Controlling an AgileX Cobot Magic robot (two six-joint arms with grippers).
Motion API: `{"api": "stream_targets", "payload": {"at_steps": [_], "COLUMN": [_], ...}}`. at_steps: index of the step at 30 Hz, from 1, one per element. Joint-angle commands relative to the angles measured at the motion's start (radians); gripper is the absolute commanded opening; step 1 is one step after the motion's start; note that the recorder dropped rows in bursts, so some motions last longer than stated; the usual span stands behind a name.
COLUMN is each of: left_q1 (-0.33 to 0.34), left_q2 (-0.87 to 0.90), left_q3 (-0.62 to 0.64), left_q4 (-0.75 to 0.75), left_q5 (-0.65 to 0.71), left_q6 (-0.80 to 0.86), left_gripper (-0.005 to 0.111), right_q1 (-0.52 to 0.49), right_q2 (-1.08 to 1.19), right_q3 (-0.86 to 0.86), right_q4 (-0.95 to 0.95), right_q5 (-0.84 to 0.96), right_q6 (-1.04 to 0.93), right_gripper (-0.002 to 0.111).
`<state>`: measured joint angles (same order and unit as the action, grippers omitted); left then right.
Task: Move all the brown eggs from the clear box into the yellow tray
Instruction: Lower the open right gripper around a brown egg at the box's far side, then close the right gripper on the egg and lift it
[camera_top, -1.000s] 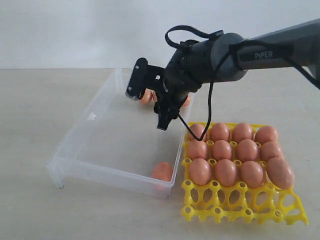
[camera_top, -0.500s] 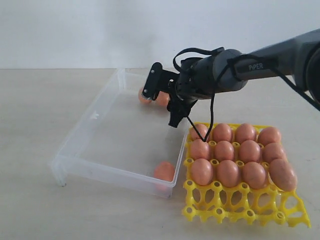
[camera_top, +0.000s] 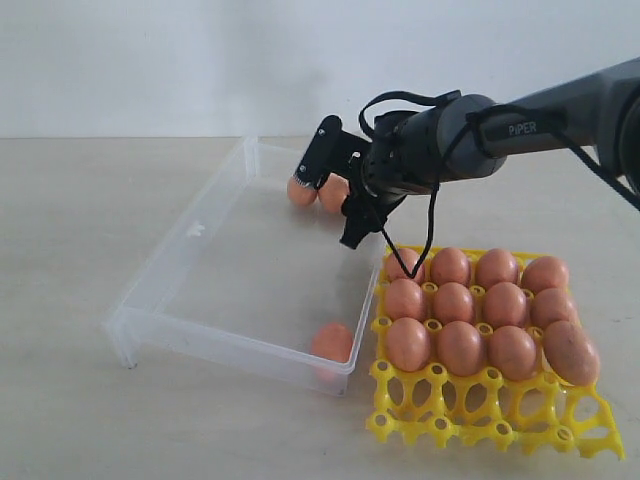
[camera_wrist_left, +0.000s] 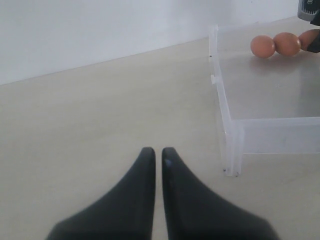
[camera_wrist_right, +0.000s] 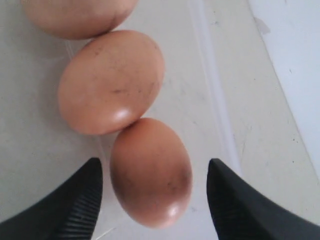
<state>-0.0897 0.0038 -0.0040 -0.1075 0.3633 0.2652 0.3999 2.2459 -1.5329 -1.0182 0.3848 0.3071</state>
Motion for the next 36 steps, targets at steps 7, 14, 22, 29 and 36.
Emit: {"api": "stream_targets", "payload": {"at_steps": [7,14,22,29,36], "left_q1": [0.004,0.004,0.004,0.004,0.004], "left_q2": [-0.004,-0.004,-0.004,-0.004,-0.004], "left_q3": [0.004,0.004,0.004,0.004,0.004], "left_q4": [0.0,0.0,0.0,0.0,0.0], "left_q5": [-0.004,-0.004,-0.004,-0.004,-0.004], "left_q6": [-0.011,-0.011,-0.011,-0.011,-0.011], "left_gripper": [0.004,0.004,0.004,0.004,0.004], "right_q1": [-0.011,-0.011,-0.011,-0.001,0.031], "right_q2": [0.028,0.067,0.067,0.053,-0.037], "right_q3": [-0.005,-0.005,-0.005,-0.005,-0.005], "right_q4": [0.04,0.037,0.037,0.045,0.193], "right_q5": [-0.007,-0.003,0.009,0.03,-0.01], "right_q6": [0.009,0.003,0.005,0.008,0.009], "right_gripper": [0.054,0.054,0.0,0.0,0.0]}}
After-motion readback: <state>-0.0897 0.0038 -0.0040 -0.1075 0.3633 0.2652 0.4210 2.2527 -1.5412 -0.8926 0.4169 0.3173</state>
